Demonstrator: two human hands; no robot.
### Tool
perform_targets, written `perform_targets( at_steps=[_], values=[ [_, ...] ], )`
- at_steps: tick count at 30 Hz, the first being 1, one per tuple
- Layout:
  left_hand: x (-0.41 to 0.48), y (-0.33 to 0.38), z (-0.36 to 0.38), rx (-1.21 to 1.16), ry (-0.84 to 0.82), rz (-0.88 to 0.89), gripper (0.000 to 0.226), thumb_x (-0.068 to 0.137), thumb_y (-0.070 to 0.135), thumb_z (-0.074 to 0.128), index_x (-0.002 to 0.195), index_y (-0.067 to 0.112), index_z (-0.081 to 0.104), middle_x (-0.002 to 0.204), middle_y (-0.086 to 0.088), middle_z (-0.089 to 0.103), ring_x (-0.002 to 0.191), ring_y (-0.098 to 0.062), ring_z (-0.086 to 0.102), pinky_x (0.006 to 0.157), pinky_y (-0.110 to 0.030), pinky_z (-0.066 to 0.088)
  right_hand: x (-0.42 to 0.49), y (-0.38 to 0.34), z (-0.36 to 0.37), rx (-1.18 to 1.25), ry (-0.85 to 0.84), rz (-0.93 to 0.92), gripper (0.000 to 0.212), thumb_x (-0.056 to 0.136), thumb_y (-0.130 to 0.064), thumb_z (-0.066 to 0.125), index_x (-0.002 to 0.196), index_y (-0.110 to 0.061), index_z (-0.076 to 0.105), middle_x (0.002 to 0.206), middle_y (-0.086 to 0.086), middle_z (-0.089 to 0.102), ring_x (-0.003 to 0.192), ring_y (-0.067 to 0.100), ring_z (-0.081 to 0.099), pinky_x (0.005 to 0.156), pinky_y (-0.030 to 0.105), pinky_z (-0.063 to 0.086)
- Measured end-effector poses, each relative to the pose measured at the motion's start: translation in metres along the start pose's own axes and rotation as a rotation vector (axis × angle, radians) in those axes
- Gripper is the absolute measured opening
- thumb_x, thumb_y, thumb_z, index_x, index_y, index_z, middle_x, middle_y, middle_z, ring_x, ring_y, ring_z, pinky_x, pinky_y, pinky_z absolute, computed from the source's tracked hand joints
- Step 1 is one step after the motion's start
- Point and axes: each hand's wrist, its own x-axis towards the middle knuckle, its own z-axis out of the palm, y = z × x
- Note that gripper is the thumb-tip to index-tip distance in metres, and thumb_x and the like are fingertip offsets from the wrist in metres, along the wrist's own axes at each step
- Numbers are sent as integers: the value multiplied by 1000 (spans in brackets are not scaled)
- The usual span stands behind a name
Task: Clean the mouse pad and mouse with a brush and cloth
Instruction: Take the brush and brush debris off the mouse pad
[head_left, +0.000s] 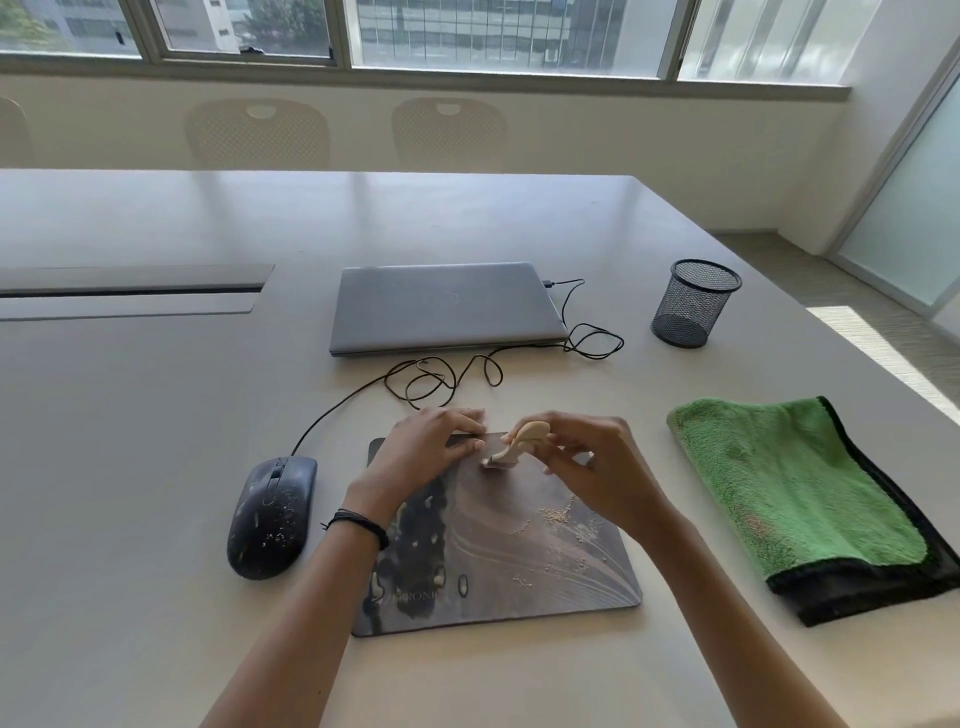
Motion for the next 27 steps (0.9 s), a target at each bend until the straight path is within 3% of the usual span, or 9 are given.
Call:
perform_targets(
  at_steps=[6,12,16,21,24,27],
  values=[
    [2,0,0,-10,-6,10,28,89,34,57,116,30,64,136,17,51,122,-5,50,90,-25,42,-9,-13,2,88,-106,-36,19,85,-23,61,94,-10,72,87,3,73,70,11,70,57,33,58],
    [2,-1,1,-23,-6,11,29,89,34,57,117,29,63,136,17,50,122,-5,50,92,-25,42,-14,-21,-2,246,-264,-33,14,86,-3,63,95,-10,70,87,9,73,71,14,70,55,24,56],
    [2,-2,1,-23,-17,17,30,88,34,57,117,28,63,136,15,51,121,-6,51,95,-28,43,-14,-24,-14,357,-346,37,12,87,-6,62,94,-11,69,90,4,73,76,14,70,56,22,54],
    [2,-1,0,-19,-11,11,30,88,34,58,117,28,63,136,16,51,121,-6,51,92,-26,43,-7,-24,-25,479,-145,28,11,85,-32,64,92,-30,71,90,-9,73,80,22,71,55,27,56],
    [3,-1,0,-23,-23,1,29,88,33,58,116,28,64,136,17,51,121,-6,51,92,-28,44,-3,-15,-23,425,40,93,10,84,-26,66,87,-34,70,87,-9,74,84,19,72,54,24,55],
    [4,-3,2,-34,-16,-6,27,88,34,58,114,29,65,134,18,52,120,-5,51,91,-28,45,-4,-6,-18,298,62,135,13,84,-18,62,85,-29,69,87,-10,74,80,13,71,55,23,54]
  ],
)
